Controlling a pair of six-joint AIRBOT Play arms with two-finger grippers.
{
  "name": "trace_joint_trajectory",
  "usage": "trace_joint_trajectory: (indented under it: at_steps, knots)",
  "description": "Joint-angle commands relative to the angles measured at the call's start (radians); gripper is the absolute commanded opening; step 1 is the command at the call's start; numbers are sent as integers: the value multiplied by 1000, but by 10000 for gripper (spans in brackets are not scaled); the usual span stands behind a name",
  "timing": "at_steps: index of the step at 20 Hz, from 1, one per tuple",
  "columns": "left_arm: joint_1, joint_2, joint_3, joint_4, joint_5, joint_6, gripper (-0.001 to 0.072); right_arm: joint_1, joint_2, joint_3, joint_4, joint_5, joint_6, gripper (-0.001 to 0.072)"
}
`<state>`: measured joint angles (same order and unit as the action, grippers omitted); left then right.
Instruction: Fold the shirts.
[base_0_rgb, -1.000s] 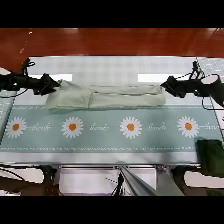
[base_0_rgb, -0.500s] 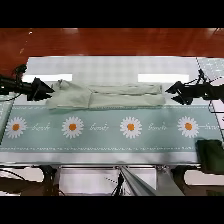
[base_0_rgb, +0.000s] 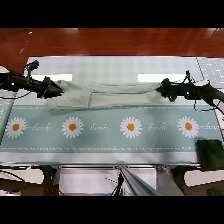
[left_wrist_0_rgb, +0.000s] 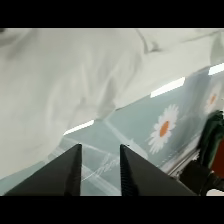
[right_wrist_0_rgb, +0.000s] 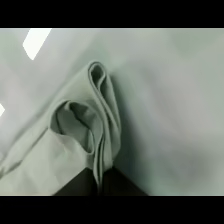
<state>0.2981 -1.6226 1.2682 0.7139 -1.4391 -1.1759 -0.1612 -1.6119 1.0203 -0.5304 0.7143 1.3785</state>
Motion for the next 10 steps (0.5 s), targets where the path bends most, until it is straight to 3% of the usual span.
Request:
trace_joint_trajectory:
  at_steps: [1,5,10]
  knots:
    - [-13,2,1,-132,-1,59,47,14,73,1,71,2,-90,17]
    - [-91,2,0,-283,27,136,20,35,289,1,-45,154,-97,17]
    - [-316,3,0,-268,94,171,17,136,581,1,-272,192,130,17]
